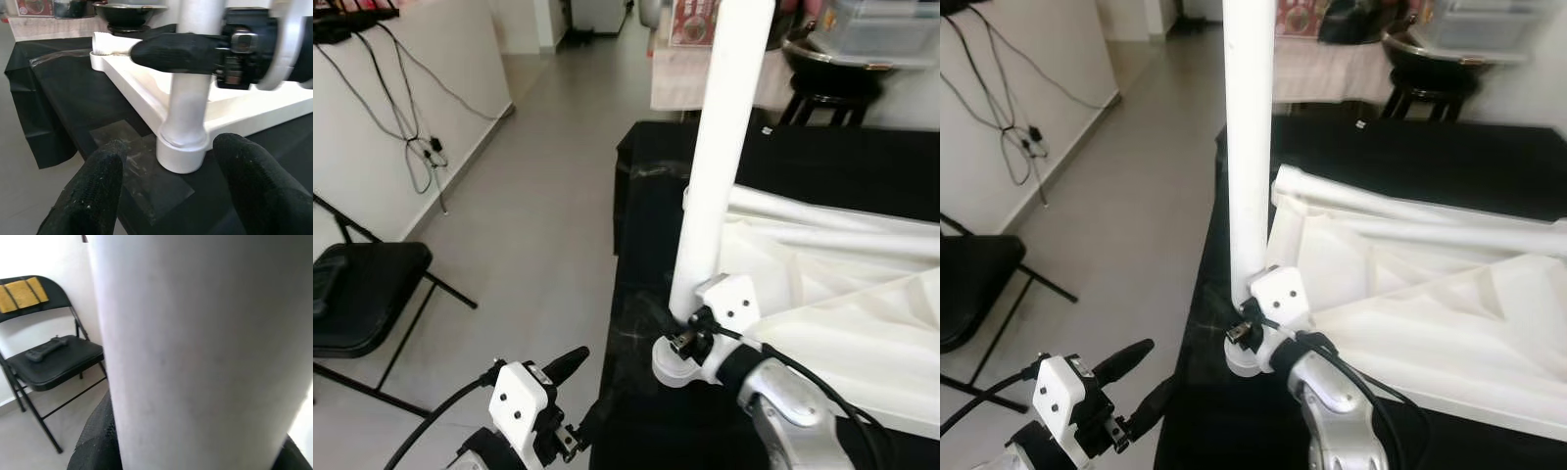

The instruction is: Building children table

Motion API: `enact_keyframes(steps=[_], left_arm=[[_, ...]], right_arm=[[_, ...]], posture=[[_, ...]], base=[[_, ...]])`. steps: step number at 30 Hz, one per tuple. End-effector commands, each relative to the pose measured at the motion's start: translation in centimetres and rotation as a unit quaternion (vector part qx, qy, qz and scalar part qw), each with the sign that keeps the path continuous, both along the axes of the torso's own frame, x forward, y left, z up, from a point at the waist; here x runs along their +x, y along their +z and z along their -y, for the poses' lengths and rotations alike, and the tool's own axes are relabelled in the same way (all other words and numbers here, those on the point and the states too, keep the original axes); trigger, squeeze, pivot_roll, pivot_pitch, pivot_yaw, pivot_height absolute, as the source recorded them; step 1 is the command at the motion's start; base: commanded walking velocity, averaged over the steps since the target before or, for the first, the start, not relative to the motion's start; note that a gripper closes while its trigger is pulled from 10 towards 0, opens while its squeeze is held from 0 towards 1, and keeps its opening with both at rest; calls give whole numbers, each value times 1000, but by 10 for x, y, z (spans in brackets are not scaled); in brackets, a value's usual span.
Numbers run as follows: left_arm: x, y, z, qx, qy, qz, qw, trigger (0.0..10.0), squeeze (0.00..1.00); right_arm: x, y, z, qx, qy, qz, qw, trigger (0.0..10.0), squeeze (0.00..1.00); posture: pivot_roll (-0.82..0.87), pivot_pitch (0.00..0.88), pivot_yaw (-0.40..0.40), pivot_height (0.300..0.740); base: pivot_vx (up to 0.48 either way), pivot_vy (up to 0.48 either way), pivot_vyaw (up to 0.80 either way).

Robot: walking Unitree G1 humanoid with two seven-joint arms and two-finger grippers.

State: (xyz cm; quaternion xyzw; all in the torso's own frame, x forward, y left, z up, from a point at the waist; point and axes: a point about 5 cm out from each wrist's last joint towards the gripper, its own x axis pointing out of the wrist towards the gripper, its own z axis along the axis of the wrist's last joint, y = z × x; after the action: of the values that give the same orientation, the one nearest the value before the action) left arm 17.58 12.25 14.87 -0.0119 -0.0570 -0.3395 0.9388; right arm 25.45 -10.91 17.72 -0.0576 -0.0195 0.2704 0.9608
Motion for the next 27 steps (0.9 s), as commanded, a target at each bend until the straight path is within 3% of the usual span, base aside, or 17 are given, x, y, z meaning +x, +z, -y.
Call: enact_keyframes(steps=[1, 4, 5, 6, 7, 8, 9, 11, 14, 15, 16, 19, 20, 21, 24, 25, 27], left_arm=[[-1, -6, -1, 6, 0, -11, 1000, 10000, 0], [0, -7, -1, 7, 3, -10, 1000, 10000, 0], [1, -7, -1, 7, 8, -8, 1000, 10000, 0], [1, -7, -1, 7, 8, -8, 1000, 10000, 0], [2, -8, -1, 6, 11, -7, 1000, 10000, 0], [3, -8, -1, 5, 12, -7, 1000, 10000, 0], [3, -8, -1, 5, 12, -7, 1000, 10000, 0], [4, -8, 1, 3, 10, -6, 1000, 10000, 0], [4, -8, 4, -1, 6, -5, 1000, 10000, 0], [4, -8, 4, -1, 6, -5, 1000, 10000, 0], [4, -8, 5, -1, 6, -5, 1000, 10000, 0], [4, -8, 5, -1, 6, -5, 1000, 10000, 0], [3, -8, 6, -3, 6, -5, 1000, 10000, 0], [2, -8, 7, -4, 7, -5, 1000, 10000, 0], [0, -8, 7, -5, 7, -5, 1000, 10000, 0], [-1, -8, 7, -5, 7, -7, 1000, 10000, 0], [-4, -8, 7, -5, 6, -8, 1000, 10000, 0]], right_arm=[[6, -30, 20, -33, -67, -67, 995, 0, 0], [7, -31, 19, -32, -67, -68, 995, 0, 0], [8, -30, 17, -26, -56, -72, 995, 10000, 0], [8, -30, 17, -26, -56, -72, 995, 10000, 0], [10, -24, 11, -8, -14, -71, 997, 10000, 1000], [8, -18, 2, 7, 30, -71, 997, 10000, 1000], [8, -18, 2, 7, 30, -71, 997, 10000, 1000], [4, -1, -14, 41, 152, -57, 986, 10000, 1000], [11, 14, -10, 1, 308, -30, 951, 10000, 1000], [11, 14, -10, 1, 308, -30, 951, 10000, 1000], [14, 16, -7, -20, 338, -22, 941, 10000, 1000], [14, 16, -7, -20, 338, -22, 941, 10000, 1000], [19, 17, -4, -31, 371, -30, 928, 10000, 1000], [35, 23, -3, -43, 400, -32, 915, 10000, 302], [45, 28, -2, -47, 414, -34, 908, 10000, 302], [57, 32, -4, -60, 432, -37, 899, 10000, 0], [65, 33, -7, -77, 457, -51, 885, 10000, 0]], posture=[[3, 121, -22, 740], [2, 119, -22, 740], [-6, 108, -27, 740], [-6, 108, -27, 740], [-10, 105, -27, 740], [-13, 104, -27, 740], [-13, 104, -27, 740], [-13, 104, -25, 740], [-13, 104, -34, 740], [-13, 104, -34, 740], [-13, 104, -34, 740], [-13, 104, -34, 740], [-18, 109, -34, 740], [-8, 111, -34, 740], [-8, 111, -34, 740], [10, 117, -29, 740], [14, 123, -29, 740]], base=[[0, 0, 0], [0, 0, 0], [0, 0, 0], [0, 0, 0], [0, 0, 0], [0, 0, 0], [0, 0, 0], [0, 0, 0], [0, 0, 0], [0, 0, 0], [0, 0, 0], [0, 0, 0], [0, 0, 0], [0, 0, 0], [0, 0, 0], [0, 0, 0], [0, 0, 0]])
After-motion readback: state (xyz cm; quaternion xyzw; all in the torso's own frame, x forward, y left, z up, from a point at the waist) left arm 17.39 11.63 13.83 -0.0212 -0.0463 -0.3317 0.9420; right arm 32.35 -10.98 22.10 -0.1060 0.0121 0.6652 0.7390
